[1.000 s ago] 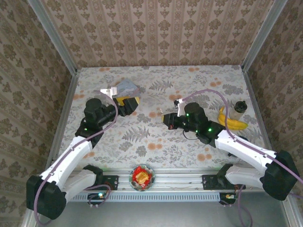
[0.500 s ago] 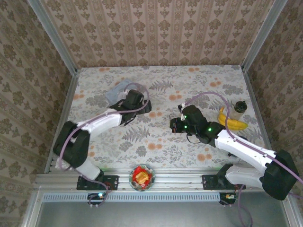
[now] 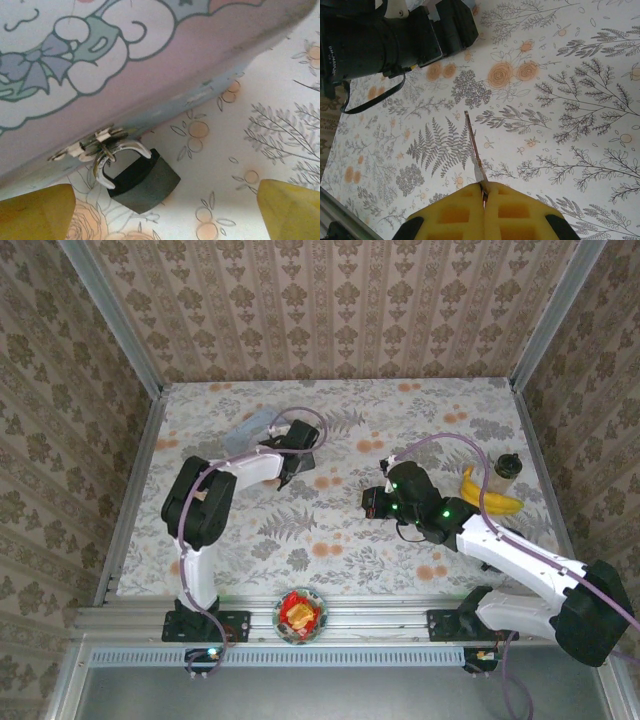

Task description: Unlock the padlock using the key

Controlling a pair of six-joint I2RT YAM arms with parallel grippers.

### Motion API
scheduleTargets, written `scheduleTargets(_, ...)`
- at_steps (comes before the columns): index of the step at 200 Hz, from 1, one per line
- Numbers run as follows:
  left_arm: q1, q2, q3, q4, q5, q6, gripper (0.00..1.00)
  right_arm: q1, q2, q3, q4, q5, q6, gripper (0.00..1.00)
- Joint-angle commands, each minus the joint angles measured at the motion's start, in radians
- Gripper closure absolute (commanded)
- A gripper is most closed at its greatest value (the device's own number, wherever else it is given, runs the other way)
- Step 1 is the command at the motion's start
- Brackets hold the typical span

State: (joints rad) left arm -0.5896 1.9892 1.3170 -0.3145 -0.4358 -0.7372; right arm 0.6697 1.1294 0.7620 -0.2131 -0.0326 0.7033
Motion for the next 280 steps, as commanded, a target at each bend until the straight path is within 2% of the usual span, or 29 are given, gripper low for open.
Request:
scheduleTargets(1, 0.025, 0.033, 0.038, -0.04, -0.046, -0.034, 0.1, -0.009, -0.013, -0.012, 0.015, 0.009, -0.014, 1.0)
scheduleTargets(45, 0.056, 0.063, 0.06, -0.069, -0.075, -0.059, 0.18, -0.019, 0.016, -0.003, 0.037, -0.019, -0.021, 1.0)
scheduleTargets(78, 0.07, 0.03, 0.013, -0.058, -0.109, -0.077, 0.29, -0.022, 0.043, -0.003, 0.056, -0.036, -0.019, 1.0)
scheduleTargets(157, 0.068, -0.059, -0.092, -0.052, -0.152, -0.126, 0.34, -0.024, 0.074, 0.009, 0.066, -0.054, -0.016, 1.0)
scheduleTargets(232, 0.092, -0.015, -0.069, 0.022, -0.035, -0.055, 0.32, -0.027, 0.089, 0.013, 0.075, -0.061, -0.012, 1.0)
scheduleTargets(280, 0.111, 0.02, -0.048, 0.02, -0.009, -0.048, 0.37, -0.028, 0.08, 0.007, 0.081, -0.061, -0.013, 1.0)
